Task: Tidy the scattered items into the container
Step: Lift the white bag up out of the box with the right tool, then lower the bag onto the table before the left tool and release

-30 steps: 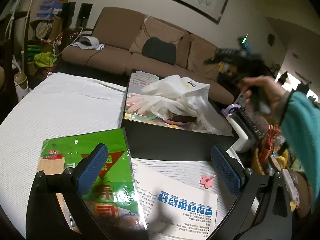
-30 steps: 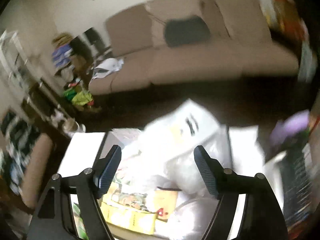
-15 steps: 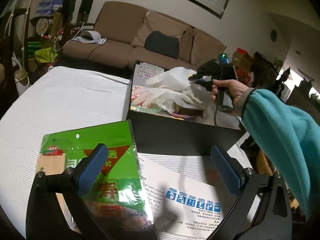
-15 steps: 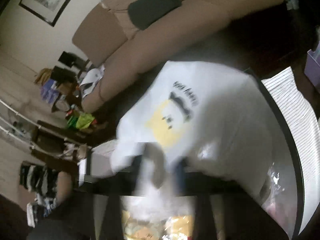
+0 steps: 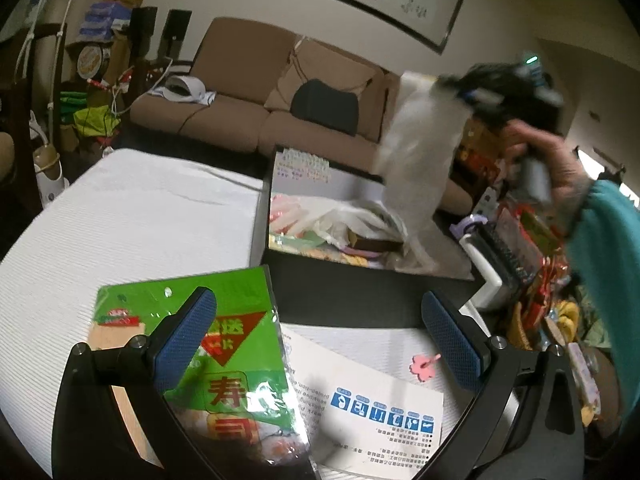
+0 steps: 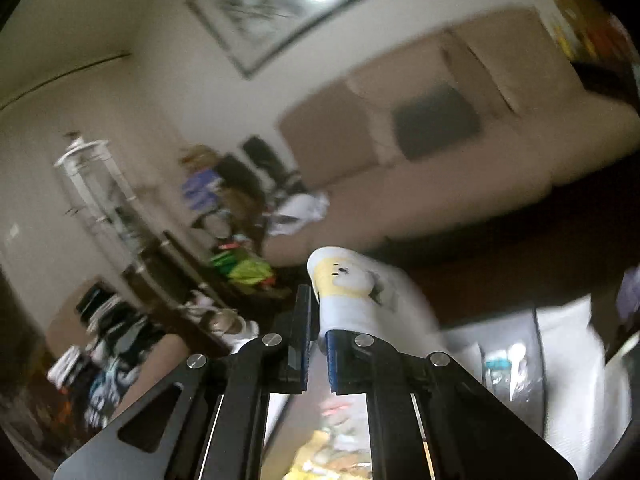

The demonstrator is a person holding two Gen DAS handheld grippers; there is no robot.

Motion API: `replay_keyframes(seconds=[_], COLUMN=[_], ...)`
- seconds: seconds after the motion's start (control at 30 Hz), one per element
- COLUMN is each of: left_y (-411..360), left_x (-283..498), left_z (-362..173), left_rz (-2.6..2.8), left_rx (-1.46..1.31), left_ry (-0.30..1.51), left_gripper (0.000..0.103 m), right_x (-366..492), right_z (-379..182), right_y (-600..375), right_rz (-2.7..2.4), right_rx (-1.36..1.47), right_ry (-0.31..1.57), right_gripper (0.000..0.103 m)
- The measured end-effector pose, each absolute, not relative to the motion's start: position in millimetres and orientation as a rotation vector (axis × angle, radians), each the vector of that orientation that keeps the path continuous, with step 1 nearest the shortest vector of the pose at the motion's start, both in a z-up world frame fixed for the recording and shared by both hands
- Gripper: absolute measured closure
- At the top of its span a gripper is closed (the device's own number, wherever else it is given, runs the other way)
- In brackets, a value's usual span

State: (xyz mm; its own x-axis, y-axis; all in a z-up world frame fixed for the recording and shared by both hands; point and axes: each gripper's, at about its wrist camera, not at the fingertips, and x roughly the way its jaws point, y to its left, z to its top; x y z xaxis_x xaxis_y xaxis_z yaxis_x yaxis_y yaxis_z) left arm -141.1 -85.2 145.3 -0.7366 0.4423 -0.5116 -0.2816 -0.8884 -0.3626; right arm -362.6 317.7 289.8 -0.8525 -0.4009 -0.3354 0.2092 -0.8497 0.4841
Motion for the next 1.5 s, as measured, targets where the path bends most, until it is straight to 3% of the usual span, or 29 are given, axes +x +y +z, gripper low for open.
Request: replay_keyframes(seconds=[0.2, 0.33, 0.5, 0.93, 1.07, 1.2, 1.4, 1.5], left_y=[-103, -115, -123, -90, -82, -75, -64, -62], left_x=[-136, -131, -129, -134, -139, -151, -157, -154], left_z=[163, 172, 178, 178, 174, 160, 155, 153], left_rz=[2.632, 2.678, 2.696, 2.722, 2.736, 2.719, 2.707, 2.709], left_rx=[-0.828, -0.821, -0.884, -1.04, -1.037, -1.087, -1.108, -1.111], left_ry=[-0.37, -0.353, -0.326, -0.223, -0.203, -0.232, -0.21, -0.176], left_gripper=[0.0, 0.0, 0.0, 0.0, 0.0, 0.0, 0.0, 0.0], right_x=[-272, -218, -181, -160, -162, -156, -111, -86], right_z=[376, 386, 337, 120, 101, 84, 69, 75], right_y=[259, 217, 184, 162, 159, 158, 137, 142], right_rz=[-2.556, -2.463, -2.411, -2.415, -2.411, -2.317, -2.056, -2.066], right_rx=[0.562, 0.627, 0.831, 1.323, 1.402, 1.491, 1.47, 1.434], right_ry=[-0.399, -0.296, -0.247, -0.071, 0.058, 0.071, -0.011, 0.012], right_gripper=[0.097, 0.097, 0.097, 0.094, 0.086, 0.068, 0.068, 0.06])
